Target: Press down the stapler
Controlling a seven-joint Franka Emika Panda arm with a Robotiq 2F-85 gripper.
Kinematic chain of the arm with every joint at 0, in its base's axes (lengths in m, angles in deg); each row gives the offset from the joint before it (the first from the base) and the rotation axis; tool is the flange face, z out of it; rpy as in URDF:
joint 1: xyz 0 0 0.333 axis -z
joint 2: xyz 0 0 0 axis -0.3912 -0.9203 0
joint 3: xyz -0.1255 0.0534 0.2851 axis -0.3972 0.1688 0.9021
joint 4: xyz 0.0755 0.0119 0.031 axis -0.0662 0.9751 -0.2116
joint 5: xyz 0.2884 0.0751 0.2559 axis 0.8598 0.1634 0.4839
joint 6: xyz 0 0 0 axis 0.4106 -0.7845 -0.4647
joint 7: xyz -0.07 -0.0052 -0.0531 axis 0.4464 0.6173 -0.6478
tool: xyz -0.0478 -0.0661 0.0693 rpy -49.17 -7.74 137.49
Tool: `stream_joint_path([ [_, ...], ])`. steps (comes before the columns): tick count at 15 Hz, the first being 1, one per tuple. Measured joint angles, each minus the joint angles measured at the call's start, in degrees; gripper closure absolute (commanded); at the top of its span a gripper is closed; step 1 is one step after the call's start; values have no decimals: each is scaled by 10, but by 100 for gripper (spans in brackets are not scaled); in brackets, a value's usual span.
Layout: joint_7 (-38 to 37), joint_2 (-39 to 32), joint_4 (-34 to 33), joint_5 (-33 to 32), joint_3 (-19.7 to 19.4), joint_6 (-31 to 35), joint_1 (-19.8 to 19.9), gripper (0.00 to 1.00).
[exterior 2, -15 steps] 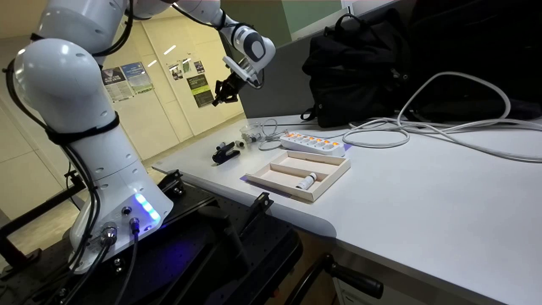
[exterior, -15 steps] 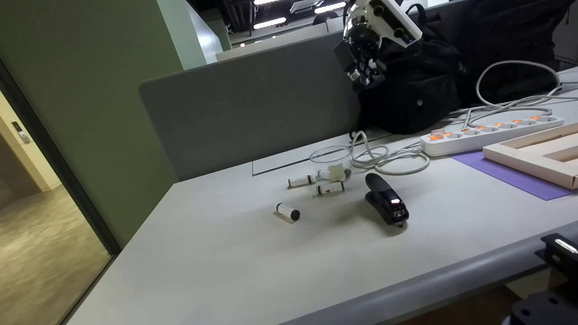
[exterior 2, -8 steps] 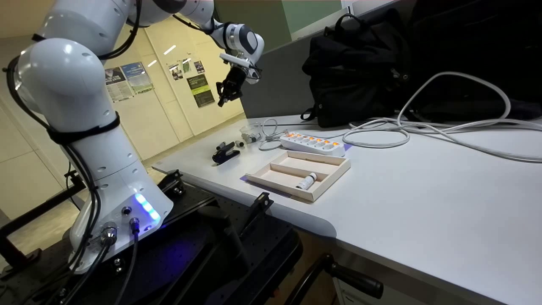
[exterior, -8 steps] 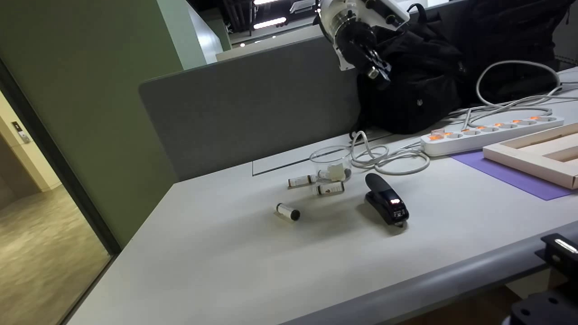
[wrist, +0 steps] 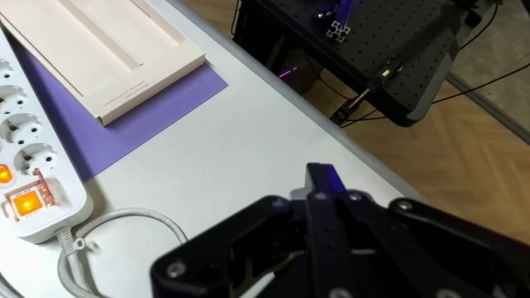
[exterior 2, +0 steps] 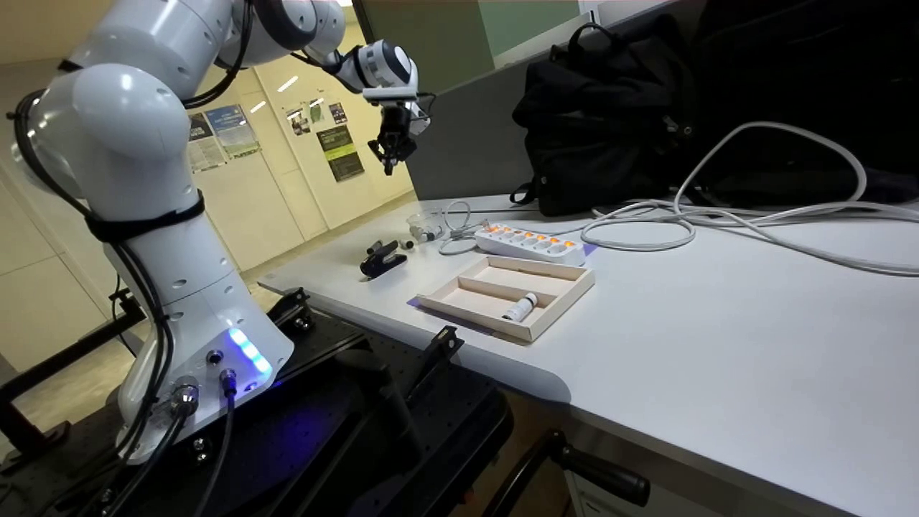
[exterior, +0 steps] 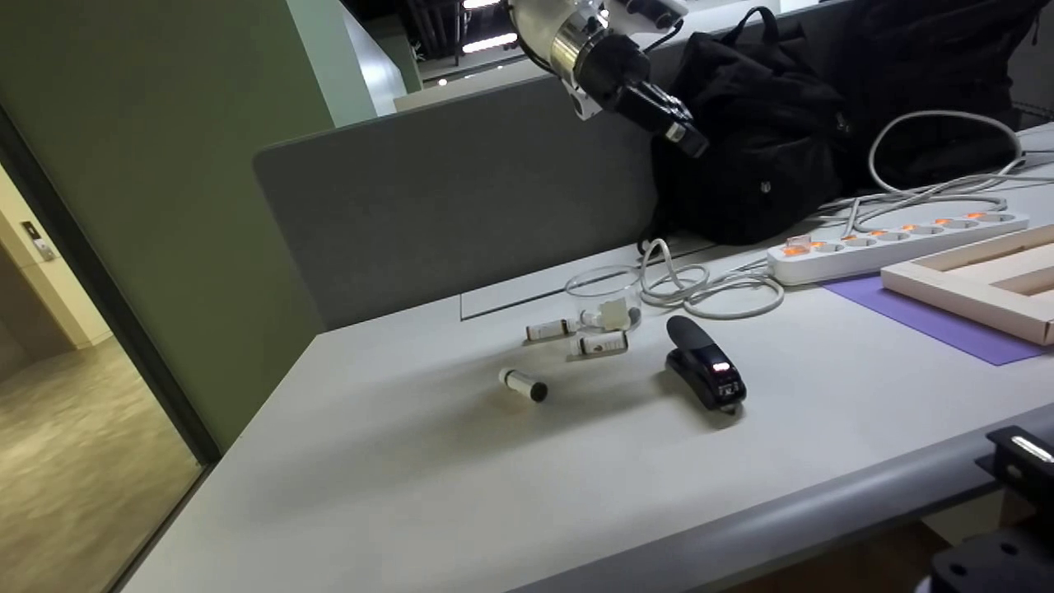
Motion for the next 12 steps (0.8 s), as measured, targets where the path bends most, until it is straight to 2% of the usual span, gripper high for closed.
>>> stream_joint_path([
  [8, 4, -10, -11, -8, -1, -1, -1, 100],
  [12, 17, -21, 4, -54, -1, -1, -33, 100],
])
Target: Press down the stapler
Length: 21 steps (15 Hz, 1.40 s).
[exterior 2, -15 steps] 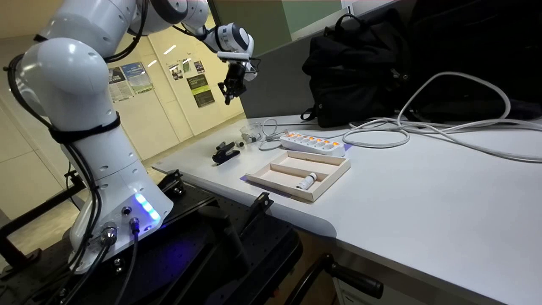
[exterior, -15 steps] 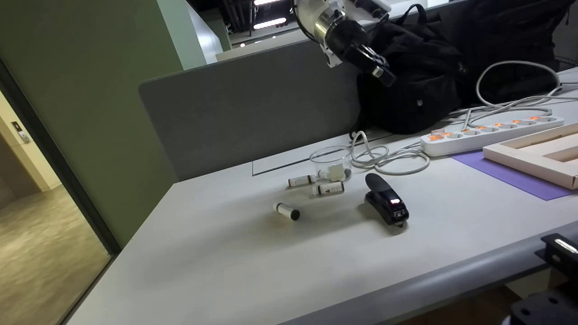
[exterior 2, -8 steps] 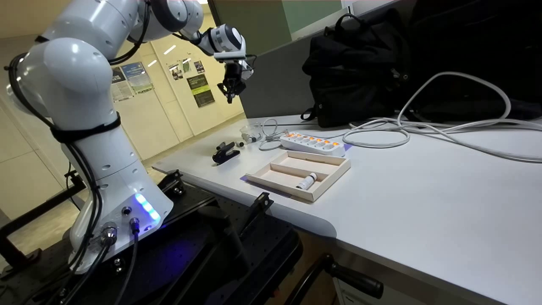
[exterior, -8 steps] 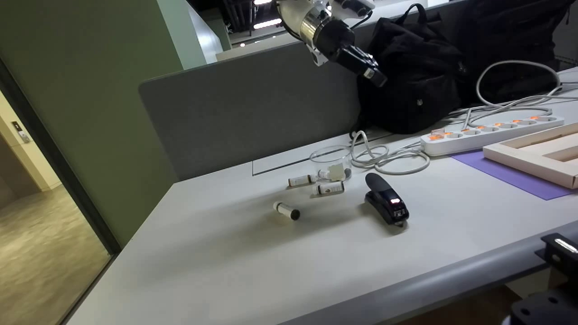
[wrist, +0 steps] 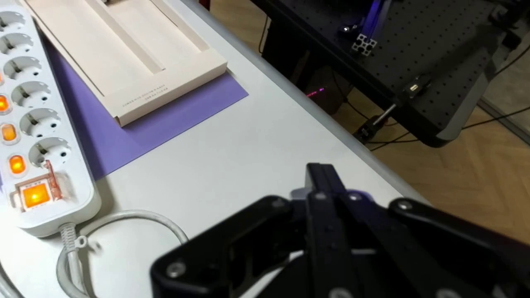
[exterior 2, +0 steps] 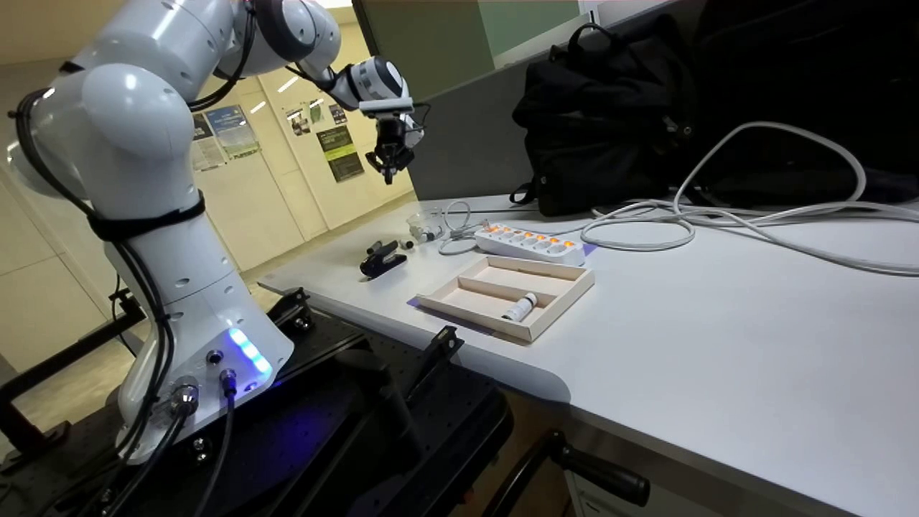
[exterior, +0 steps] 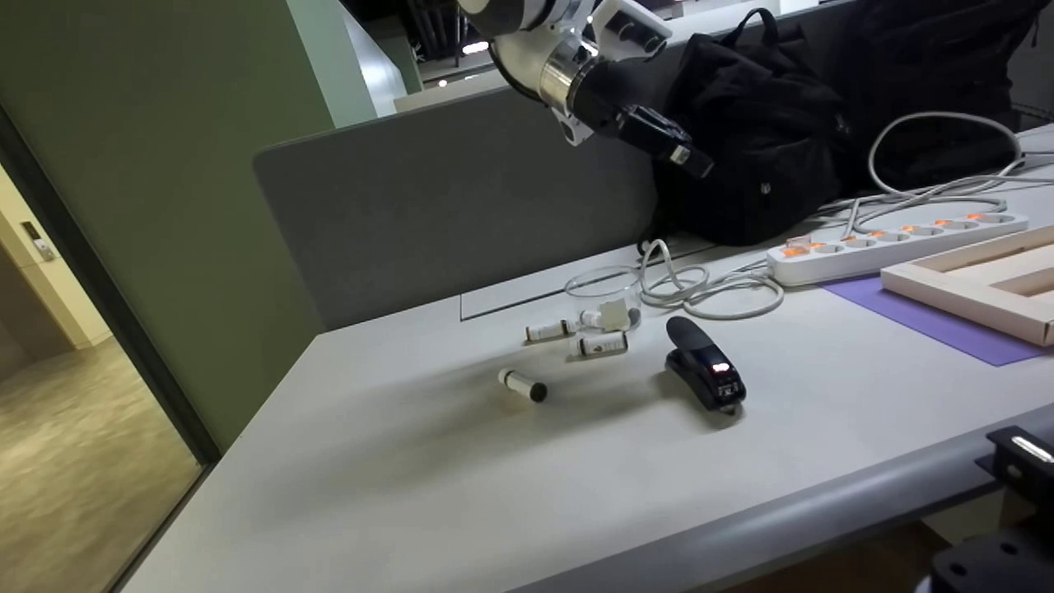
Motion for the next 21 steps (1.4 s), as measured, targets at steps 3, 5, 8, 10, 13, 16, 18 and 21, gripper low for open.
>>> stream_joint_path([
  [3, 16, -15, 13, -56, 0, 2, -38, 100],
  [5, 31, -26, 19, -96, 0, 9, -62, 100],
  [8, 56, -48, 20, -141, 0, 13, -89, 100],
  [10, 69, -67, 19, -168, 6, 13, -97, 100],
  [13, 89, -98, 14, -199, 11, 12, -104, 100],
  [16, 108, -128, 5, -218, 12, 7, -111, 100],
  [18, 118, -146, -4, -228, 12, 0, -116, 100],
  [21, 130, -169, -18, -239, 12, -13, -127, 100],
])
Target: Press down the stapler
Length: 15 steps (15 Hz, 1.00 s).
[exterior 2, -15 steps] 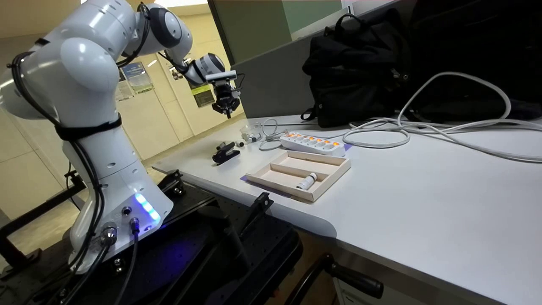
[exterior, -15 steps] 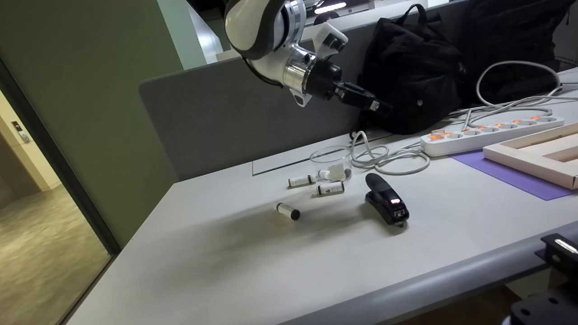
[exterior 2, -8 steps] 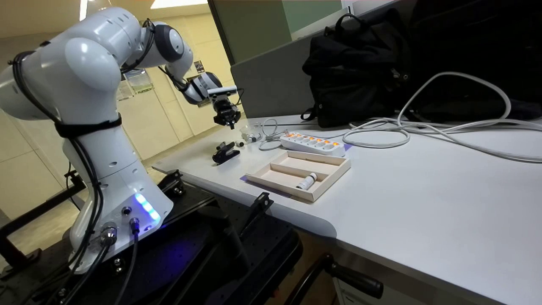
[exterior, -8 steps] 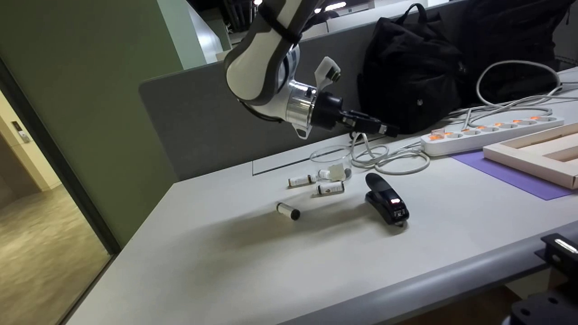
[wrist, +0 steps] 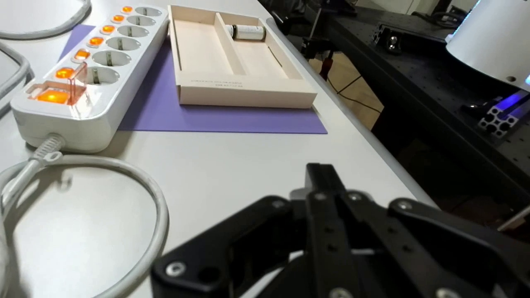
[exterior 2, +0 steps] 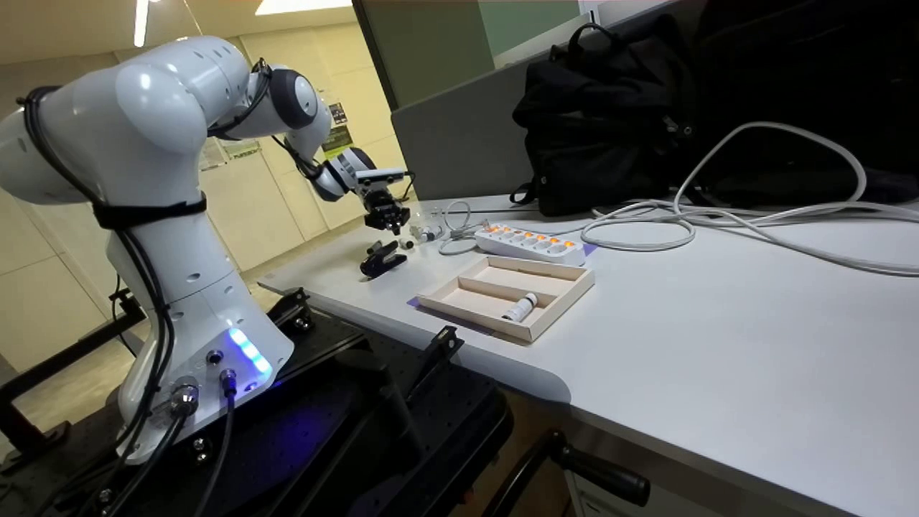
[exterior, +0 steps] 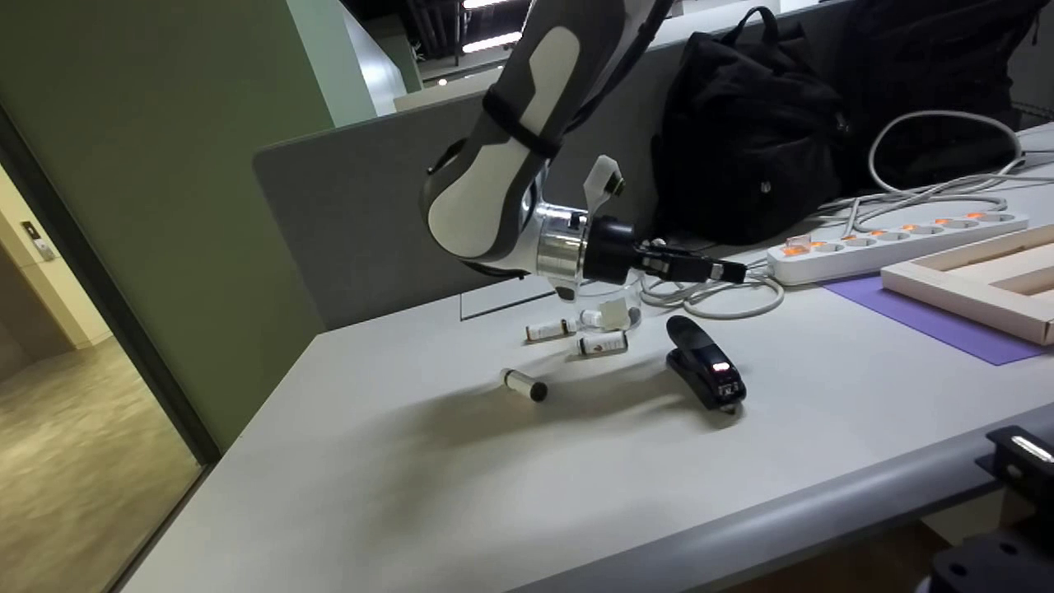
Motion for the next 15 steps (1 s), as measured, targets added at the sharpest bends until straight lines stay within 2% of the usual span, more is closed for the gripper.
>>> stream_joint_path([
  [9, 27, -52, -31, -17, 0, -11, -31, 100],
  [15, 75, -95, -77, -25, -6, -32, -44, 100],
])
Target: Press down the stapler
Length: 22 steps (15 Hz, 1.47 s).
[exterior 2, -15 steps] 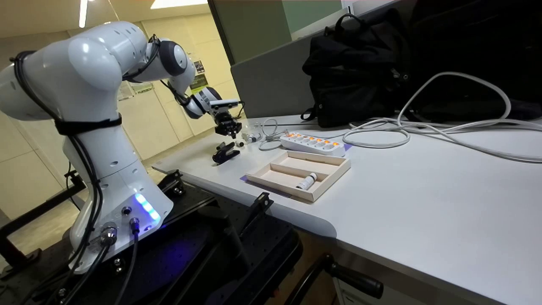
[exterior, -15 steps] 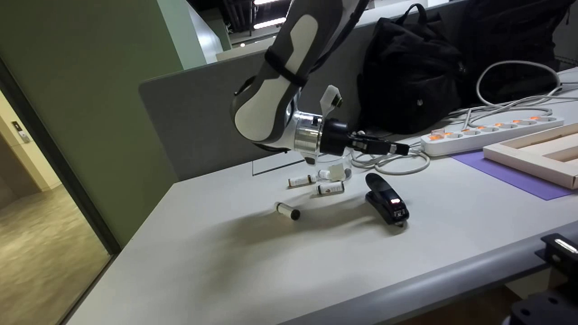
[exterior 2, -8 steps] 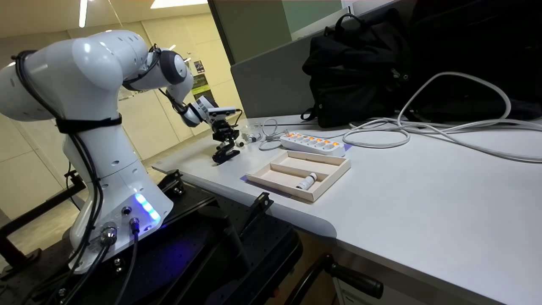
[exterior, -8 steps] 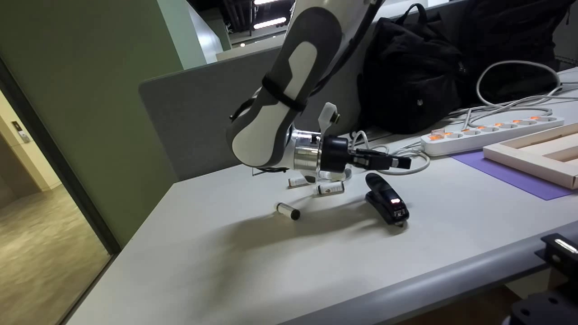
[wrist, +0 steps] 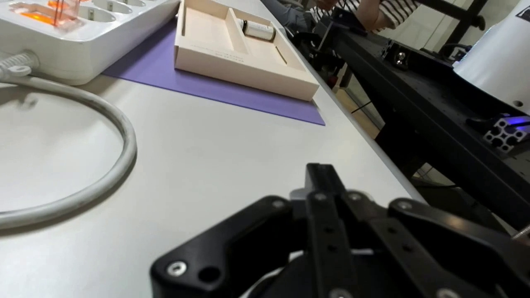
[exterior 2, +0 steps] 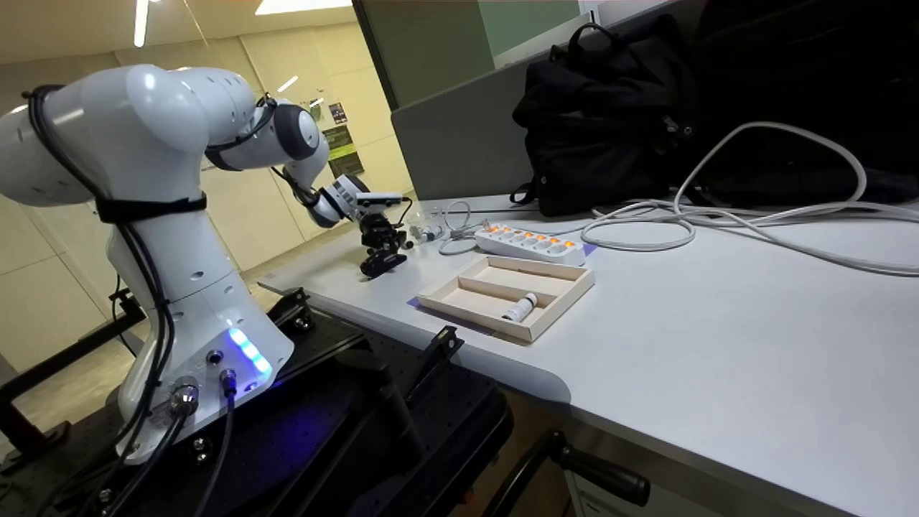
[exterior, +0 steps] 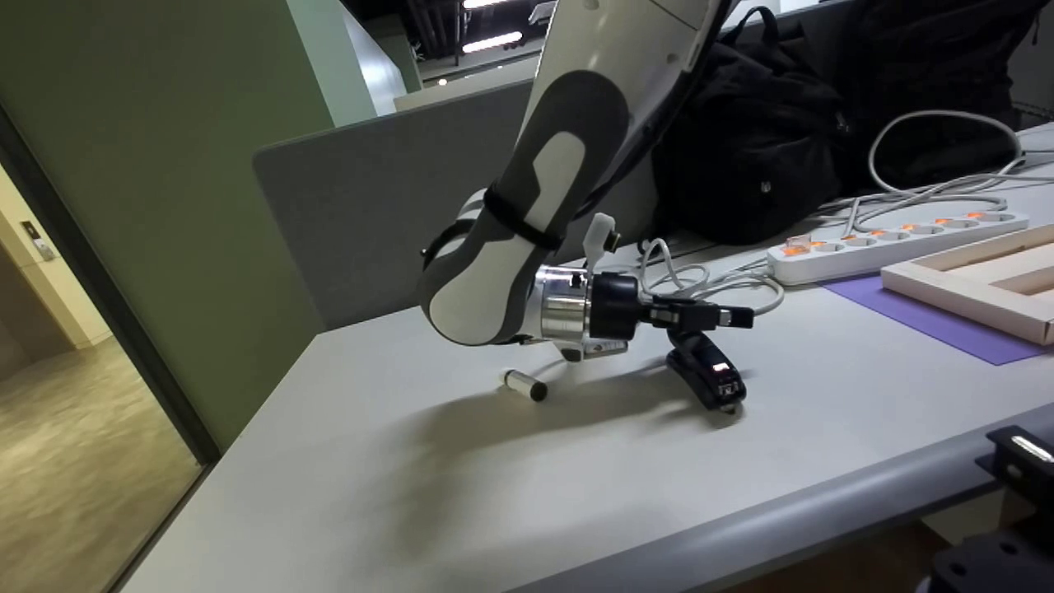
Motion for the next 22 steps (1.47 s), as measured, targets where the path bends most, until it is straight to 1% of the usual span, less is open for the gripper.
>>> stream_joint_path([
  [5, 49, -45, -53, -10, -10, -57, -9, 100],
  [9, 63, -45, -49, -8, -13, -75, -10, 100],
  [12, 64, -44, -48, -4, -13, -69, -10, 100],
  [14, 60, -41, -48, 10, -13, -47, -9, 100],
  [17, 44, -38, -55, 51, -12, -24, -2, 100],
  [22, 19, -38, -72, 107, -12, -16, 17, 100],
])
